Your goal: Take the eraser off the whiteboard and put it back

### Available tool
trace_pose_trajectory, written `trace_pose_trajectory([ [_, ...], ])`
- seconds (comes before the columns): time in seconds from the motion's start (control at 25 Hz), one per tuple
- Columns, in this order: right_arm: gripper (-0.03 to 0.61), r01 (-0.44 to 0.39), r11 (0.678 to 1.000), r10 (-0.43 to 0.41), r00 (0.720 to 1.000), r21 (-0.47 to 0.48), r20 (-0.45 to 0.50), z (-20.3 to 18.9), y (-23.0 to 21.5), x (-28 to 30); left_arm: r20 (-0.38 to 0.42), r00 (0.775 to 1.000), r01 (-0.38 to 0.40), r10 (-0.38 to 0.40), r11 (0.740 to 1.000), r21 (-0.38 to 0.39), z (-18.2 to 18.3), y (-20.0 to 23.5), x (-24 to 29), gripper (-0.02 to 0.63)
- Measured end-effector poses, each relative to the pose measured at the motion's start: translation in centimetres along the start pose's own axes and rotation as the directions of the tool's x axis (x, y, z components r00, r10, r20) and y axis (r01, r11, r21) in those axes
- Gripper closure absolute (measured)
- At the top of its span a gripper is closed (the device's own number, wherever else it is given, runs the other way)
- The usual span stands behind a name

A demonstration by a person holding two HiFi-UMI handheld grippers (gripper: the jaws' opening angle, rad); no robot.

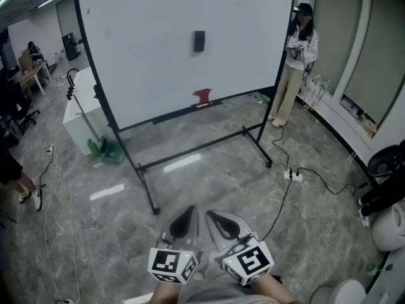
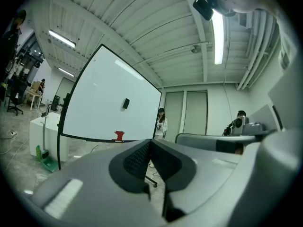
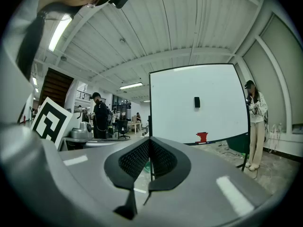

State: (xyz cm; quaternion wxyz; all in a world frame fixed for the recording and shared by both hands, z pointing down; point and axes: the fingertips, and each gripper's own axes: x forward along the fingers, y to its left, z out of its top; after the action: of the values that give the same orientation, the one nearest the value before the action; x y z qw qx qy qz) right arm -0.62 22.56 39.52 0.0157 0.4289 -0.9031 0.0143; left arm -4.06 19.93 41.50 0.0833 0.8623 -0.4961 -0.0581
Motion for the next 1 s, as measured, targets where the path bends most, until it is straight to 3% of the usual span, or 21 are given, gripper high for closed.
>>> trace_pose_trajectory([
  [0.32, 0.578, 0.028, 0.999, -0.027, 1.000, 0.023, -0.008, 0.0, 1.4, -0.9, 0.000, 1.000, 0.025, -0.025, 1.000, -0.018, 0.0, -0.7, -1.8, 0.614],
  [0.6, 0.578, -0.002, 1.000, 0.002, 1.000, 0.007, -0.009, -0.1, 1.5, -0.4, 0.014, 1.000, 0.000, 0.000, 1.000, -0.021, 0.3, 0.1, -1.5, 0.614],
  [1.0, 0.577, -0.058, 0.998, 0.059, 0.998, -0.008, 0.037, 1.3, -3.4, 2.3, 0.055, 0.998, -0.044, 0.044, 0.999, 0.000, 1.9, 1.5, 4.7, 0.614],
])
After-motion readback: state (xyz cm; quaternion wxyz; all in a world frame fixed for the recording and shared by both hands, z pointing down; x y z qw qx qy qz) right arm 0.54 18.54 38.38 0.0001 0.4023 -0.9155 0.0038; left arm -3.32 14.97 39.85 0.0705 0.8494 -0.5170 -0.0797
